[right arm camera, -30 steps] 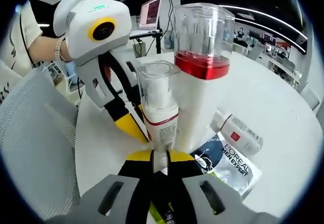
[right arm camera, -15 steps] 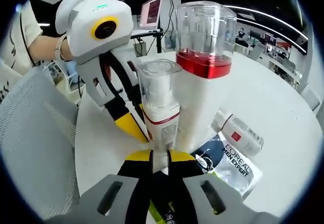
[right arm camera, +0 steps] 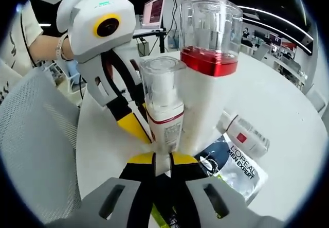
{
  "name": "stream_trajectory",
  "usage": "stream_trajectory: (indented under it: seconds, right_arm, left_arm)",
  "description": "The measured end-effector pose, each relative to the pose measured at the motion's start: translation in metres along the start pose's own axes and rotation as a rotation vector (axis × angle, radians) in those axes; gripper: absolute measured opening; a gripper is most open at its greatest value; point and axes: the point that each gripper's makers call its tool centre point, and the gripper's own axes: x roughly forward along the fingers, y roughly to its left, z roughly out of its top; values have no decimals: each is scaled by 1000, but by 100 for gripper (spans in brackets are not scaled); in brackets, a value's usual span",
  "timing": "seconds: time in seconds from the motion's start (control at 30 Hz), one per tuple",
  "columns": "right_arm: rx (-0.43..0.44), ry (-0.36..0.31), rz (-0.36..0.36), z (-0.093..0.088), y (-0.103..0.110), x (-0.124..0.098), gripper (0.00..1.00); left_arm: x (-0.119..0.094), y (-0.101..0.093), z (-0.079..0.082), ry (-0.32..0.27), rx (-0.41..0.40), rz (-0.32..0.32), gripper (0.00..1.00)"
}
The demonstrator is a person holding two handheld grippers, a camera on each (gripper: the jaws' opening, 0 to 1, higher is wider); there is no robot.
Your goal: Arrange the skincare products in the storage area until every visible bottle or jar stands upright without overlapping.
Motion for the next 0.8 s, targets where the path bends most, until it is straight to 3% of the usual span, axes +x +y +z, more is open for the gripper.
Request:
stream_trajectory:
  seconds: [0.8]
  right_arm:
    - [10,-9,-30,4,-5,-11,12]
  left_arm:
    - [-8,5,-3,-3,-20,25,9]
